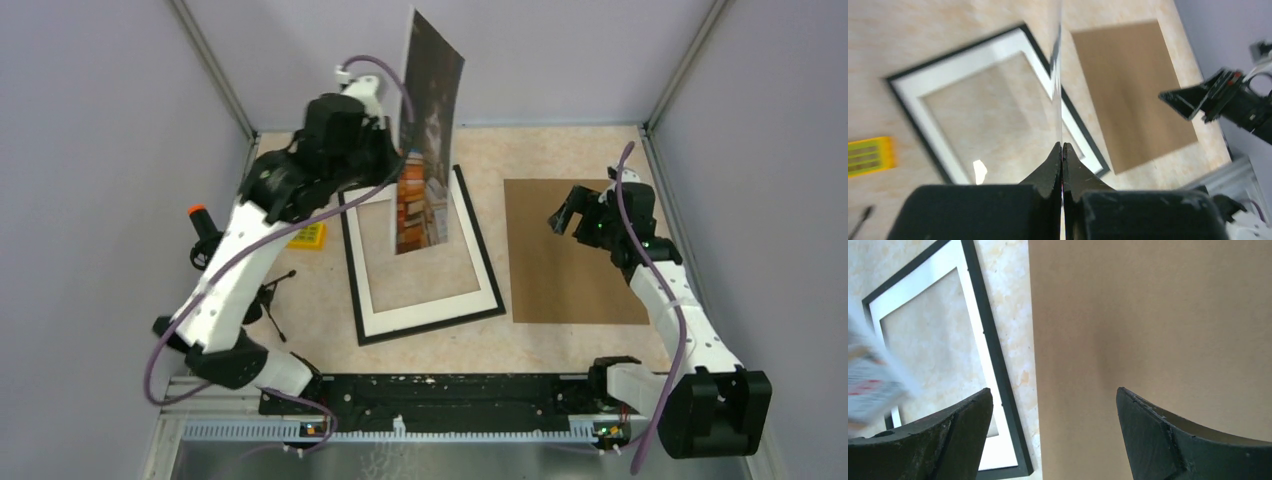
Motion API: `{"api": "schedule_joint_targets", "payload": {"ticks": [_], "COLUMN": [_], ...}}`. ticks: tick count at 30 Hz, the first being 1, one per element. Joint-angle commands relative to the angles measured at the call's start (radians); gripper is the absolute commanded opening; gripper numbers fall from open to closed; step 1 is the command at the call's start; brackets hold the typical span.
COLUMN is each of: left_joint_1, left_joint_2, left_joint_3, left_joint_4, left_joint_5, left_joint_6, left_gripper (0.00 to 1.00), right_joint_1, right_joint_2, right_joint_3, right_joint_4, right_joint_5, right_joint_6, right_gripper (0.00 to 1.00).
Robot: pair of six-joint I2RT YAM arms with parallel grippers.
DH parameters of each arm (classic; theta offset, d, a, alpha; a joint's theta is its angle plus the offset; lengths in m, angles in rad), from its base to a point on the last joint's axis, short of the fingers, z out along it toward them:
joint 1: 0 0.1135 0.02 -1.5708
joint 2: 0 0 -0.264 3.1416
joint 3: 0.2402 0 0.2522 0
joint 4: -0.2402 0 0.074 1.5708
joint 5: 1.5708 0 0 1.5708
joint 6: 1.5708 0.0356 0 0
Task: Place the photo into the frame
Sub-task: Turn over the photo from the photo frame.
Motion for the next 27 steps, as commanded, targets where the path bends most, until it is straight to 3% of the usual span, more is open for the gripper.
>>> {"api": "schedule_joint_targets", "payload": {"ticks": [1, 6, 11, 16, 17, 19, 21, 23, 27], "left_joint_1": [-0.002, -0.032, -0.187, -0.250, -0.261, -0.277, -0.291, -0.310, -0.348], "left_joint_2": [-0.131, -0.104, 0.194, 0.402, 0.451, 0.544, 0.625, 0.710, 0.803], "left_joint_3": [0.123, 0.155, 0.325, 0.363, 0.361, 0.360, 0.355, 0.352, 0.356], "left_joint_4": [-0.306, -0.336, -0.458, -0.426, -0.425, -0.444, -0.442, -0.427, -0.375], "left_joint_5": [-0.417, -0.431, -0.652, -0.665, -0.656, -0.658, -0.646, -0.616, -0.542], "left_joint_6": [0.076, 0.104, 0.074, 0.063, 0.062, 0.035, 0.007, 0.006, 0.015], "left_gripper": [0.00, 0.00, 0.00, 0.00, 0.00, 0.00, 0.00, 0.00, 0.00], "right_joint_1": [0.033, 0.045, 0.046, 0.040, 0.023, -0.109, -0.229, -0.270, -0.271], "right_joint_2": [0.049, 0.097, 0.123, 0.158, 0.175, 0.234, 0.310, 0.366, 0.401], "right_joint_3": [0.045, 0.052, 0.029, -0.002, -0.009, -0.068, -0.157, -0.190, -0.206], "right_joint_4": [0.038, 0.042, 0.063, 0.085, 0.095, 0.202, 0.462, 0.554, 0.594], "right_joint_5": [-0.048, -0.051, -0.069, -0.125, -0.175, -0.447, -0.679, -0.754, -0.759], "right_joint_6": [0.011, -0.001, 0.009, 0.037, 0.055, 0.172, 0.339, 0.410, 0.417], "right_gripper": [0.91, 0.91, 0.91, 0.93, 0.97, 0.95, 0.88, 0.87, 0.87]}}
